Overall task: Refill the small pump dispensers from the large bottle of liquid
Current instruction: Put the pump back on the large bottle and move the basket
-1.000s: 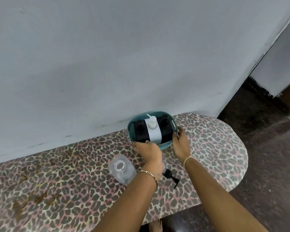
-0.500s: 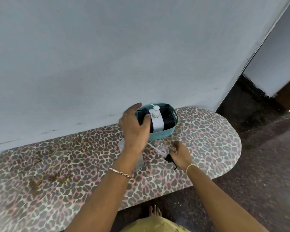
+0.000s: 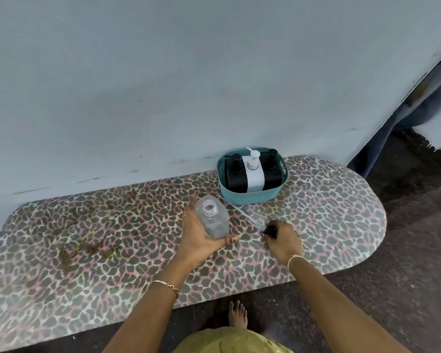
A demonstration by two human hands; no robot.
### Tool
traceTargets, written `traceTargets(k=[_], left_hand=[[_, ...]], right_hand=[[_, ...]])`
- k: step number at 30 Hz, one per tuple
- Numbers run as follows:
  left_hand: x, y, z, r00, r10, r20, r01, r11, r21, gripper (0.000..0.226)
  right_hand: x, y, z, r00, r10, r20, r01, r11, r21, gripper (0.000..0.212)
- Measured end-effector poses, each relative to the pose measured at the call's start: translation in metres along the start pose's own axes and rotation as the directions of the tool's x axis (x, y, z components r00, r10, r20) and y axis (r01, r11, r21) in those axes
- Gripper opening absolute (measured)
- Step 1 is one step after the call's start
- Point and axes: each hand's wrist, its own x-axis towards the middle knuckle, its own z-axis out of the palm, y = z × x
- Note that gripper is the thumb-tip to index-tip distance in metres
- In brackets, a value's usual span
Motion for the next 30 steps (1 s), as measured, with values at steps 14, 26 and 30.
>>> traceTargets(k=[14,26,30], left_hand=[[0.013,-0.016,-0.031,0.959,0.053,-0.277,-0.077,0.994,-0.077,0.089],[0.020,-0.041,-0.075,0.926,0.041,-0.376,0.041,0.977,0.207,0.105],[0.025,-0.045,-0.080,0.919,0.040,-0.393,0.050,0.975,0.216,0.109]], right_hand=[[-0.031,-0.039,-0.081,0.981,-0.191,-0.025,0.176,0.834,0.522,0.037],[-0.038,-0.097,-0.156,0.846,-0.529,-0.061,0.519,0.794,0.316,0.039],[-0.032,-0.104,-0.157,0.833,-0.545,-0.096,0.548,0.789,0.277,0.037]])
